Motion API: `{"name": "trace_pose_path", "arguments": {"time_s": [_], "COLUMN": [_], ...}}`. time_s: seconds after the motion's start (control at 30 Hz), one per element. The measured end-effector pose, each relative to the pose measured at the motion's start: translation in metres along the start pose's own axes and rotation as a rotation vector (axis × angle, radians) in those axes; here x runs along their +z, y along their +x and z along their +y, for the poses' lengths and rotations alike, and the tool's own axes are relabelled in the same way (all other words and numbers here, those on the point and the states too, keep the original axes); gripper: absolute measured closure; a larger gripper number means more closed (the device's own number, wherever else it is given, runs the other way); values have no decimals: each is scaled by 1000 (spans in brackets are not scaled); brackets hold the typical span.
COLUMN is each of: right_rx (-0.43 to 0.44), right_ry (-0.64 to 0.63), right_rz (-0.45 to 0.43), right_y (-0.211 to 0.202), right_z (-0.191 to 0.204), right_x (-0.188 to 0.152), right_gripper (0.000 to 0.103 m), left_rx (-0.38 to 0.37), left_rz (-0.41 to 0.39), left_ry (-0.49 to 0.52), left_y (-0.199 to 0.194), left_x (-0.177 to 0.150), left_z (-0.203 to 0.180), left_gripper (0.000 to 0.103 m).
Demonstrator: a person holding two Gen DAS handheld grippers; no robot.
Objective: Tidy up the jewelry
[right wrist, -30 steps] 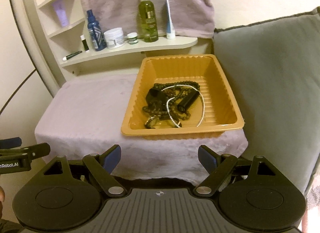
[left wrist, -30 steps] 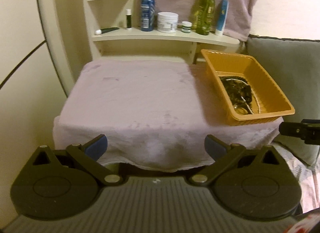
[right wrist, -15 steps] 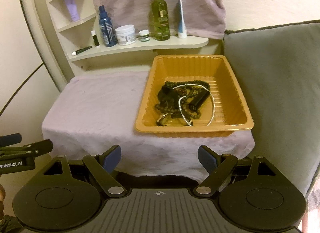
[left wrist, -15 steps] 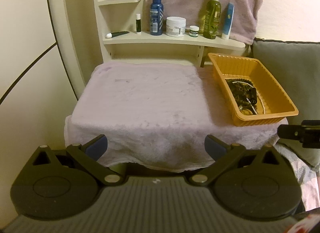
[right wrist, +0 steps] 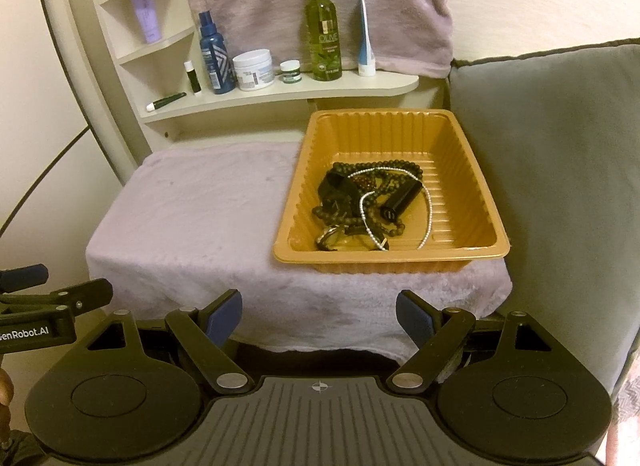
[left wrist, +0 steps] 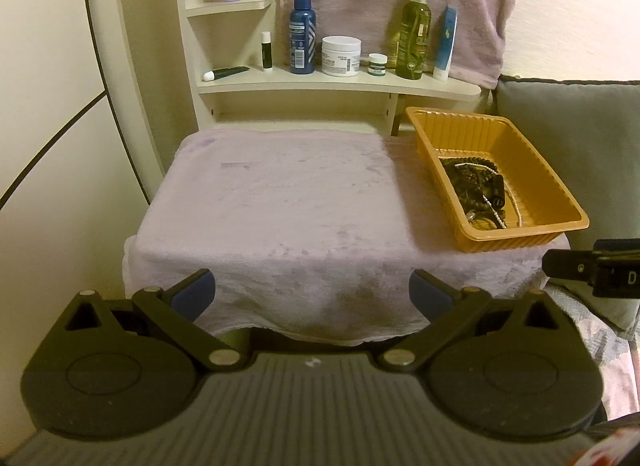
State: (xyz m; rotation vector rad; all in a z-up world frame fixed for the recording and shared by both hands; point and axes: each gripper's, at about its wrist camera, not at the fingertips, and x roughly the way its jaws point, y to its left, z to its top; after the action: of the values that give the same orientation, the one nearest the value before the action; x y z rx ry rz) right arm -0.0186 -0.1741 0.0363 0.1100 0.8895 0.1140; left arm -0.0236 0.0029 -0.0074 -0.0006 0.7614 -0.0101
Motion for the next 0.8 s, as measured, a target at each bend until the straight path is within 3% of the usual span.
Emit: {"name": "trace_pose_path", "arguments": {"time_s": [0.8], "right_rx": [3], "right_ry": [-14], "right_rz": [-4], "right_y": [-1], "right_z": [1], "right_x": [1], "right_gripper": [19], "left_rx": [-7], "left_rz": [-7], "left_ry": [1], "left_y": [2], "left_x": [2], "left_z": [-1], "left_gripper": [0]}}
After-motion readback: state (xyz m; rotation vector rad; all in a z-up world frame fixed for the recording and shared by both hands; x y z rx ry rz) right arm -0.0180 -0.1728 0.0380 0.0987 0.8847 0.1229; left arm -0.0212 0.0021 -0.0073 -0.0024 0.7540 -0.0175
